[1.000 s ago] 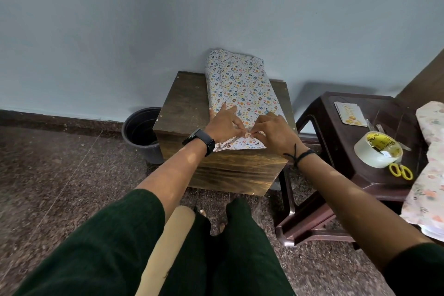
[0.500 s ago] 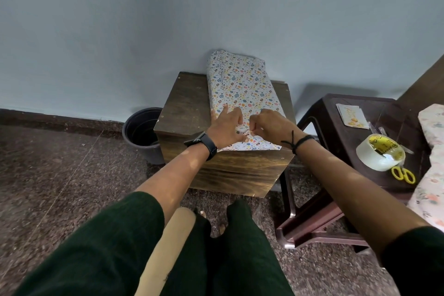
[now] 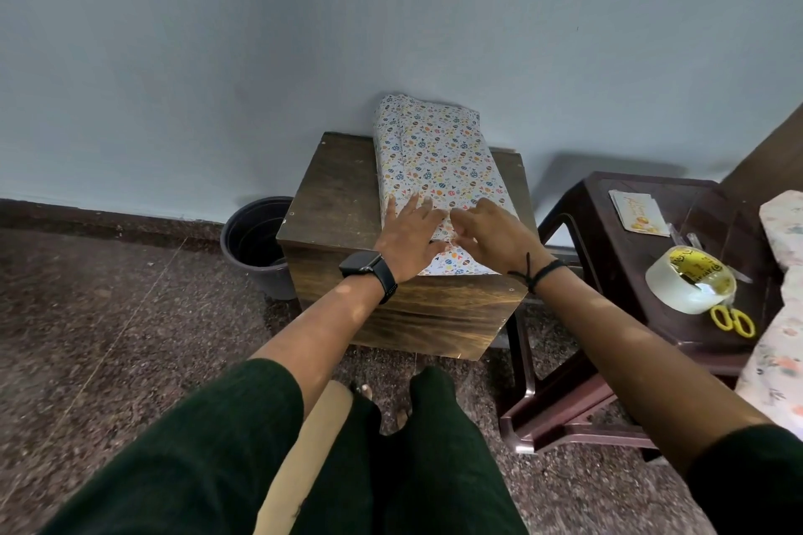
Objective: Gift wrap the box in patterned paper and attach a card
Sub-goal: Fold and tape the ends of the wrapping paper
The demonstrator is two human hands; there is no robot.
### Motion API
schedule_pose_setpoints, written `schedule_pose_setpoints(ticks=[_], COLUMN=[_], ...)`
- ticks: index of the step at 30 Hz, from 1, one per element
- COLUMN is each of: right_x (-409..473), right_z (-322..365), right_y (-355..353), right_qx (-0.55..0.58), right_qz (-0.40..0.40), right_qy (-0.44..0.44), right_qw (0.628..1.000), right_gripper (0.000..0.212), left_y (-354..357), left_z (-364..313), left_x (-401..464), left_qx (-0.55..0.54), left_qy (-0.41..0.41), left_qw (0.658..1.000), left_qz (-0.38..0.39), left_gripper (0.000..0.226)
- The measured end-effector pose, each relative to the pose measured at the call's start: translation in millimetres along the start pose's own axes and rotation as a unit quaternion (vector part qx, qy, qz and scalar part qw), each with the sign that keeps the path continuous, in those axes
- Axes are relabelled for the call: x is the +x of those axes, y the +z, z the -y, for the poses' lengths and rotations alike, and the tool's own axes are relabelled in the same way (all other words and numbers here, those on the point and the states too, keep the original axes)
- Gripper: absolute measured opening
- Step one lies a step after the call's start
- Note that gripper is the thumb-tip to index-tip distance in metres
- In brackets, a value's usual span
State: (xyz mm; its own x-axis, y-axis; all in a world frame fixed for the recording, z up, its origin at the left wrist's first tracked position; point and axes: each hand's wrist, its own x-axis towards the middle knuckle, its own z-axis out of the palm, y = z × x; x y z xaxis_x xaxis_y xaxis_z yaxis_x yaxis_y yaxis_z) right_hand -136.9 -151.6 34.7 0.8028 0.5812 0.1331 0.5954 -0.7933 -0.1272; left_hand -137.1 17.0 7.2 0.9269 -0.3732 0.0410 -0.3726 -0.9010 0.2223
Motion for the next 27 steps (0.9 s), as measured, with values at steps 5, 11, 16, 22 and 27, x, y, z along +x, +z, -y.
schedule_pose_setpoints(ticks=[5,11,16,22,27], right_x=[0,3,-1,-2,-6], right_z=[-18,-20,-22,-13,-9], right_y=[-5,-8,-15,1,4], right_qx=[0.019,0.010,0.038,0.029,0.029], right_qz=[-0.004,0.045,0.036,-0.018,-0.036], right_qy=[0.058,0.032,0.058,0.088,0.099], right_qw=[0.998,0.998,0.997,0.996,0.994], right_gripper=[0.034,0.026,0.025,0.024,0.019], left_y=[1,0,0,-1,0], left_z=[-1,0,-2,-1,-3], left_x=[1,0,0,-1,-2], left_qx=[-0.011,-0.039,-0.032,0.018,0.070], left_qy=[-0.009,-0.015,-0.016,-0.006,-0.001], left_qw=[1.000,0.999,0.999,1.000,0.997], left_qz=[-0.005,-0.010,-0.008,0.006,0.014], left_gripper=[0.052,0.051,0.051,0.055,0.056])
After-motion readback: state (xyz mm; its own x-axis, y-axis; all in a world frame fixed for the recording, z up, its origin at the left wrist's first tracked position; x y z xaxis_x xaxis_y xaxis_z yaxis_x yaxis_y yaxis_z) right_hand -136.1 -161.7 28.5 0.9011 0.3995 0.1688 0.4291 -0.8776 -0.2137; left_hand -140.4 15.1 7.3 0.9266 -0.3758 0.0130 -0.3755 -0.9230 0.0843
